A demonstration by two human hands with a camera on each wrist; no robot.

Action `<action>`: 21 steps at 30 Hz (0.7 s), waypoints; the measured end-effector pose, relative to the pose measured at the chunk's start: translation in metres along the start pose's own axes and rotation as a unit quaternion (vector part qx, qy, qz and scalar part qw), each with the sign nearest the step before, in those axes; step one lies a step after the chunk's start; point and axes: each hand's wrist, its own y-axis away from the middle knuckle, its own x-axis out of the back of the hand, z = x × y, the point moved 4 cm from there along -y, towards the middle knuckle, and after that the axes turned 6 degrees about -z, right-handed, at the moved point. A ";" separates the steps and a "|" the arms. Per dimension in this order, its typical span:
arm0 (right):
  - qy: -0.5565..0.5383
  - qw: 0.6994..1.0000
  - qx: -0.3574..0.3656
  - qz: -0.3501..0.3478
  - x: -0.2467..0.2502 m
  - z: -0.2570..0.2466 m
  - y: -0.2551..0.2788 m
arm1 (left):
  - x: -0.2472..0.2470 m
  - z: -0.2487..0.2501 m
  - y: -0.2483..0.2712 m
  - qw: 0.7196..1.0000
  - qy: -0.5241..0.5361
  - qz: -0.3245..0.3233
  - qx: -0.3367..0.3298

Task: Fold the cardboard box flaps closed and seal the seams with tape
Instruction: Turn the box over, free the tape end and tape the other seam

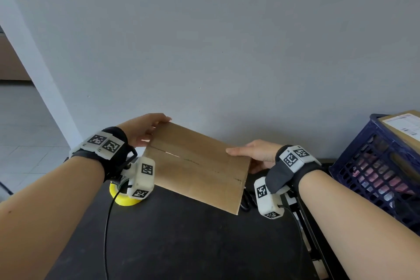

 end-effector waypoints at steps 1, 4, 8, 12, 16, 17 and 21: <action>-0.006 1.000 -0.009 0.007 0.001 0.004 -0.002 | -0.003 -0.004 0.002 1.000 -0.015 -0.022 0.010; -0.039 0.998 -0.020 0.034 0.003 0.010 -0.005 | -0.014 -0.015 0.005 0.994 -0.073 -0.074 0.033; -0.095 0.991 -0.020 0.089 0.006 0.007 -0.006 | -0.023 -0.014 0.013 0.978 -0.184 -0.060 0.083; -0.098 0.988 -0.022 0.115 0.005 0.000 -0.012 | -0.013 -0.018 0.003 0.961 -0.262 0.021 0.081; -0.110 0.986 -0.029 0.125 0.004 -0.001 -0.014 | 0.000 -0.015 -0.015 0.991 -0.099 0.085 -0.027; -0.103 0.987 -0.035 0.119 0.002 -0.001 -0.014 | -0.003 -0.014 -0.017 0.993 -0.074 0.082 -0.041; -0.001 0.995 -0.042 0.087 -0.011 -0.008 -0.016 | -0.026 -0.027 -0.029 0.997 -0.062 0.019 -0.030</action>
